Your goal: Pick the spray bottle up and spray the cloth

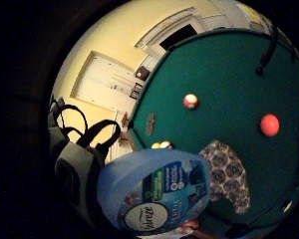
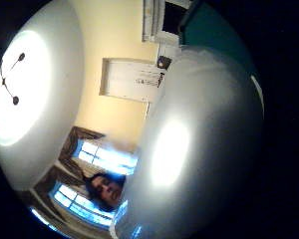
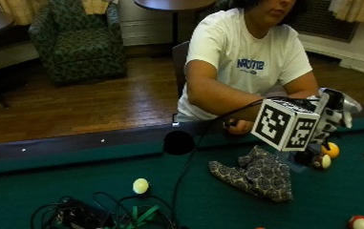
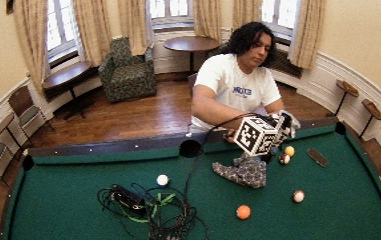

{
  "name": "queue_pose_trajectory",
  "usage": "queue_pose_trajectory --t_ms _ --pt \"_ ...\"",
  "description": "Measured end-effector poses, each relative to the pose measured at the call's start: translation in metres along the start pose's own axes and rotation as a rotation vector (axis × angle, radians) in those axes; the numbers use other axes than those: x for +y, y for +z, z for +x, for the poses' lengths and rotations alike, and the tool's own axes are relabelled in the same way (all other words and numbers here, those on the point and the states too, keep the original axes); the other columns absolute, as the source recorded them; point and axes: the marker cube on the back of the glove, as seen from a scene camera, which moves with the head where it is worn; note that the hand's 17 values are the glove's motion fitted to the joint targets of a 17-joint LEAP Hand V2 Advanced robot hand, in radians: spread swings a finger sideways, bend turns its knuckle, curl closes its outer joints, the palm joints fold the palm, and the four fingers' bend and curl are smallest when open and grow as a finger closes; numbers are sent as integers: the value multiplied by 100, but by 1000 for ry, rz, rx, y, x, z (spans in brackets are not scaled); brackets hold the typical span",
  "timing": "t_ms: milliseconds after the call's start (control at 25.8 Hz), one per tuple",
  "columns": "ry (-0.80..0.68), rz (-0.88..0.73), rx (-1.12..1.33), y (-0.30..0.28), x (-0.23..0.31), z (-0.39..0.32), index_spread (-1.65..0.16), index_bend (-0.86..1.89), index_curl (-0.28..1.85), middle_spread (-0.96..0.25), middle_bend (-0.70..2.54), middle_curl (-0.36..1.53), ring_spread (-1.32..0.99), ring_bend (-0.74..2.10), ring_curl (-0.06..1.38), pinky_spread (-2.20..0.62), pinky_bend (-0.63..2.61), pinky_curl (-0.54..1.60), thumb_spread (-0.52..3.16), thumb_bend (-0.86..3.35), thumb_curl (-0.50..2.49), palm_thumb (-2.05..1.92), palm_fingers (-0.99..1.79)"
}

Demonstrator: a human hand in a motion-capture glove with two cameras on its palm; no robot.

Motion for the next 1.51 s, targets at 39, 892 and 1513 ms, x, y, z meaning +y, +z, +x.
queue_pose_trajectory --t_ms 39,892,1513 --pt "-16 7 -9 6 -5 4 -26 41 62 -20 70 56 -21 78 49 -31 46 43 33 -3 87 91 140" --pt "-66 106 -77 81 -58 141 -26 42 62 -20 71 56 -20 78 49 -30 45 43 32 -3 87 91 139" --pt "-77 131 -115 86 -76 156 -27 43 62 -21 70 56 -21 78 49 -31 45 43 29 -3 88 91 140"
